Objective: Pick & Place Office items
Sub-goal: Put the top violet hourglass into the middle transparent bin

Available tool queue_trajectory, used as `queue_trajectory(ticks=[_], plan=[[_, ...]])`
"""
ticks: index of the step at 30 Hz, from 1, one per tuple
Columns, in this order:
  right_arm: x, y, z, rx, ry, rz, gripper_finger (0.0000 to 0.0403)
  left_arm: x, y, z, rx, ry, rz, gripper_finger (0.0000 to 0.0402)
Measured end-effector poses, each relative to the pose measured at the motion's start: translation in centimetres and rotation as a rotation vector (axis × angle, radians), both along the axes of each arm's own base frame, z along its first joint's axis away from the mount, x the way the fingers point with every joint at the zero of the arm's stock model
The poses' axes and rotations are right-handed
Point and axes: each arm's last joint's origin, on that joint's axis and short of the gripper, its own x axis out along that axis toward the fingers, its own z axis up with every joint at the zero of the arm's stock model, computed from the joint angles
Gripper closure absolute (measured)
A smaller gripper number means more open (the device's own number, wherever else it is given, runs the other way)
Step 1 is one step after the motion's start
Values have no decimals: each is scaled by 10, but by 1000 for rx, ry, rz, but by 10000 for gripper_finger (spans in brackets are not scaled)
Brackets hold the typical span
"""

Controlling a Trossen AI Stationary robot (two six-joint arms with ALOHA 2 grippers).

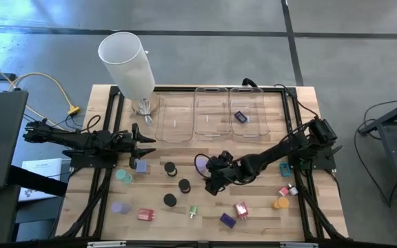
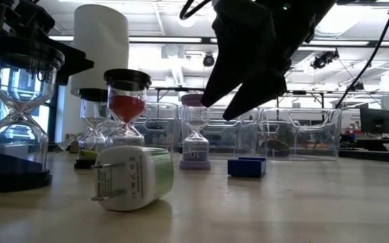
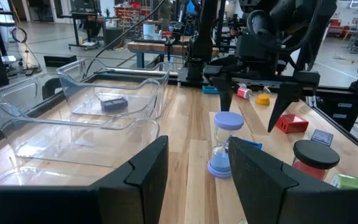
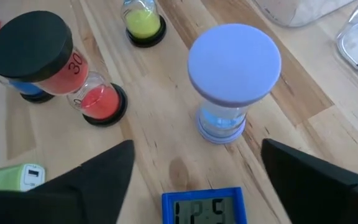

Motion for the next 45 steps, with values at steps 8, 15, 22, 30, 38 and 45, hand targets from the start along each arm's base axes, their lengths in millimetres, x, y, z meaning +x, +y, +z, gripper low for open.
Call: queue_trajectory(ticks=[8, 15, 22, 30, 38, 45], plan=[[0, 4, 1, 55, -5, 13, 24, 0, 0, 0, 0, 0, 0, 239], [3, -5, 2, -17, -30, -35, 49, 0, 0, 0, 0, 0, 0, 239], [7, -15, -2, -69, -12, -30, 49, 0, 0, 0, 0, 0, 0, 239], [14, -17, 3, -154, -69, 32, 49, 0, 0, 0, 0, 0, 0, 239], [18, -25, 4, -171, -79, 43, 51, 0, 0, 0, 0, 0, 0, 239], [19, -31, 4, -135, -72, 58, 53, 0, 0, 0, 0, 0, 0, 239]])
